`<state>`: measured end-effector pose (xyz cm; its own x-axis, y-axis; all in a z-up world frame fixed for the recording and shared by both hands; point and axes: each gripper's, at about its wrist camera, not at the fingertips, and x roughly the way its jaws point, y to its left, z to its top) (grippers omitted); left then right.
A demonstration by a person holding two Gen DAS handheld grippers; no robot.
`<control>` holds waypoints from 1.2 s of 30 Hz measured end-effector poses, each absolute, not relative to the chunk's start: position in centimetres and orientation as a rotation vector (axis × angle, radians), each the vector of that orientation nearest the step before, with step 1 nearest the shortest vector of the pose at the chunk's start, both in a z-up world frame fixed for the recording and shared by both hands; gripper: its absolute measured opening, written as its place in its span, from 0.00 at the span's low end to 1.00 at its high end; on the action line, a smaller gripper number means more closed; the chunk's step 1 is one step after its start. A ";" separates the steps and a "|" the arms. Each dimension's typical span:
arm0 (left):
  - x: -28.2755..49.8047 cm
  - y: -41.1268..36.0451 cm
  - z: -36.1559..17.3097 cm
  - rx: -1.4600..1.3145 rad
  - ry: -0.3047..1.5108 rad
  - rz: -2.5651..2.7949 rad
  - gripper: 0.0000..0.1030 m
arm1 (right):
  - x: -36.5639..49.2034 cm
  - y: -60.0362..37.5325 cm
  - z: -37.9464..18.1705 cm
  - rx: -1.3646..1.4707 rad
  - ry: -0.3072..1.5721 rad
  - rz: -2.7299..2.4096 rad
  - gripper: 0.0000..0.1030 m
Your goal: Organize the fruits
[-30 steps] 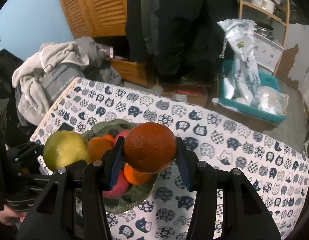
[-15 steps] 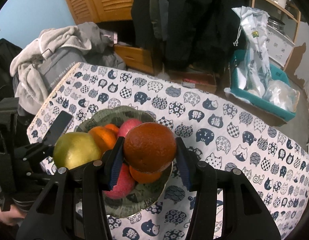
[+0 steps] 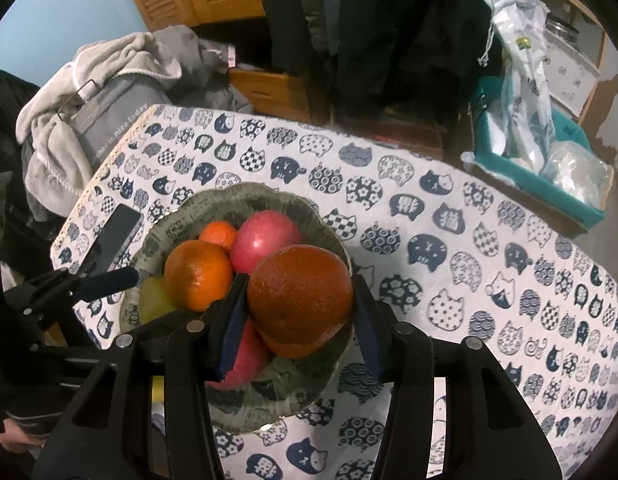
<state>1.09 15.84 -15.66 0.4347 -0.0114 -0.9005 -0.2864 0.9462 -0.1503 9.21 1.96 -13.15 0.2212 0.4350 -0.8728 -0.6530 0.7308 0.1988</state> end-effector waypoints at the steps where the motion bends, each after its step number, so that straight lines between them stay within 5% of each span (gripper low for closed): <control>1: 1.0 15.9 -15.6 -0.303 1.110 0.174 0.68 | 9.2 2.2 -13.4 -0.222 1.125 0.771 0.48; 19: -0.1 17.0 -15.5 -0.300 1.117 0.229 0.68 | 8.7 5.0 -15.2 -0.183 1.198 0.867 0.50; 36: -0.7 16.1 -9.0 -0.303 0.981 0.218 0.74 | 8.3 0.2 -6.2 -0.160 0.960 0.747 0.59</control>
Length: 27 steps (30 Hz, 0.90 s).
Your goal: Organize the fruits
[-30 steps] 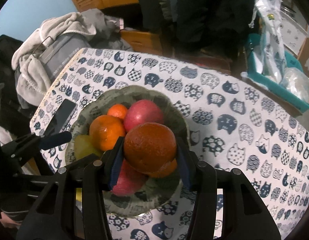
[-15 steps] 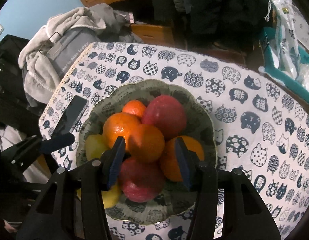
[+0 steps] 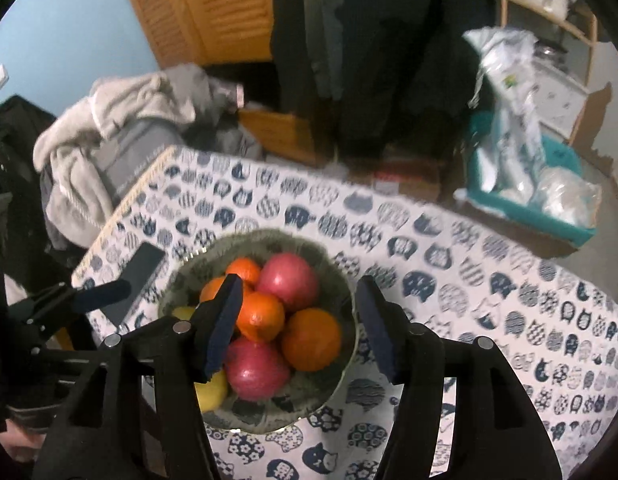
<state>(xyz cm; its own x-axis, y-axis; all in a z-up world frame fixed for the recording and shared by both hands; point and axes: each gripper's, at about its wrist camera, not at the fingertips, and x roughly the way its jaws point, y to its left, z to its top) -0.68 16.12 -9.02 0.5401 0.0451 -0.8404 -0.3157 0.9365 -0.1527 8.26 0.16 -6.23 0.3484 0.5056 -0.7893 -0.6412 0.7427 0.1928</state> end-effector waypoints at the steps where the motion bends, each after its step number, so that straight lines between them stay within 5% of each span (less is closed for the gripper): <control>1: -0.8 15.9 -8.4 -0.296 0.965 0.216 0.76 | 8.2 -0.1 -5.8 -0.159 0.949 0.742 0.59; 11: -1.9 14.7 -3.9 -0.214 0.851 0.227 0.80 | 6.8 -2.9 -0.8 -0.123 0.836 0.692 0.73; 27: -3.1 12.3 -0.8 -0.187 0.788 0.175 0.92 | 4.8 -5.8 1.4 -0.138 0.782 0.645 0.82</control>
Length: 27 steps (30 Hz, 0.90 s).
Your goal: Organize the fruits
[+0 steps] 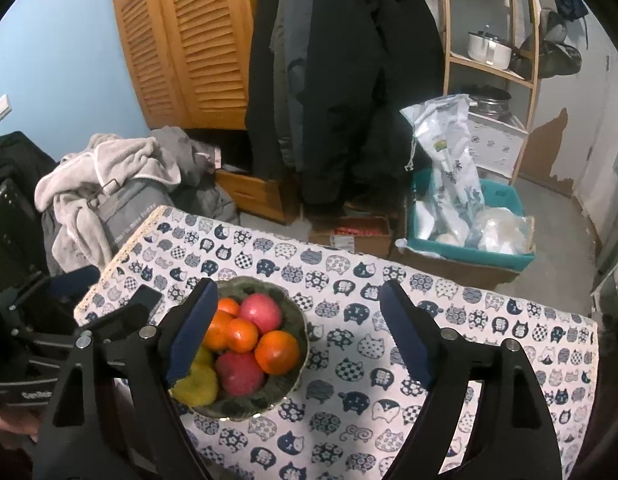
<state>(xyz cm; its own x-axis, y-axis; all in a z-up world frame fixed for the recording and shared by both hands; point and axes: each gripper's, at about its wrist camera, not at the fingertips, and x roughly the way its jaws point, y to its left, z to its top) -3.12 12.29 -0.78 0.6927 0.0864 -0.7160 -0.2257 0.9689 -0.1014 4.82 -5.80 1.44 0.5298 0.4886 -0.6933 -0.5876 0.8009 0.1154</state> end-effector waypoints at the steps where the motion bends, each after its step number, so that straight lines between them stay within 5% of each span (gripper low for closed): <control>1: -3.2 12.1 -0.6 -0.182 0.783 0.176 0.93 | 4.8 -6.0 1.5 -0.138 0.779 0.641 0.82; 27: -2.4 9.2 -0.5 -0.072 0.810 0.170 0.97 | 4.9 -9.0 0.9 -0.112 0.797 0.609 0.82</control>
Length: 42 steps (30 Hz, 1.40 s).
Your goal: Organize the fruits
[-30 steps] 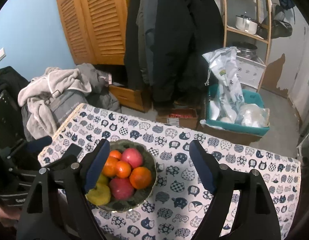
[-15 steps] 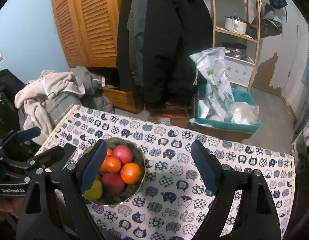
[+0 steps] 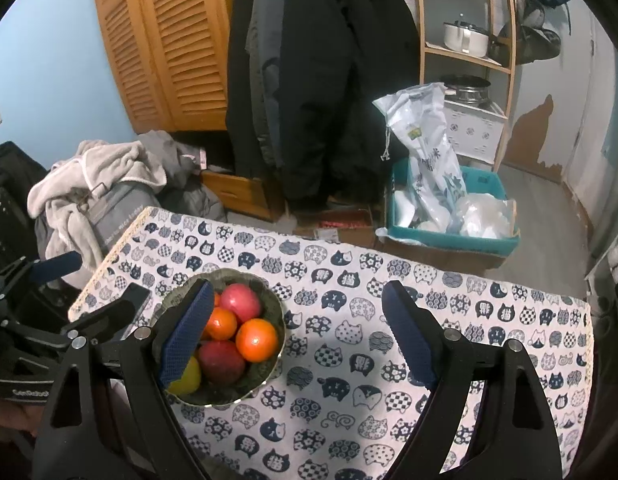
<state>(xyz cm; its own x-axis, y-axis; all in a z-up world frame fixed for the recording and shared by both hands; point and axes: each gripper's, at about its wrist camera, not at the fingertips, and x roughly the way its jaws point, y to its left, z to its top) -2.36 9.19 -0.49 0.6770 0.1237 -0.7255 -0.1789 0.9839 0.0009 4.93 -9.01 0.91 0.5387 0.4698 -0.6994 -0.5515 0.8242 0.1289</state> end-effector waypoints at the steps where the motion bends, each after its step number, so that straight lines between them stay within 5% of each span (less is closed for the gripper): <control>1: -2.4 9.2 -0.5 -0.071 0.810 0.170 0.97 | 4.9 -9.0 0.8 -0.112 0.798 0.609 0.82; 42: -2.5 9.1 -0.8 -0.077 0.834 0.178 0.97 | 4.9 -9.0 0.7 -0.113 0.800 0.608 0.82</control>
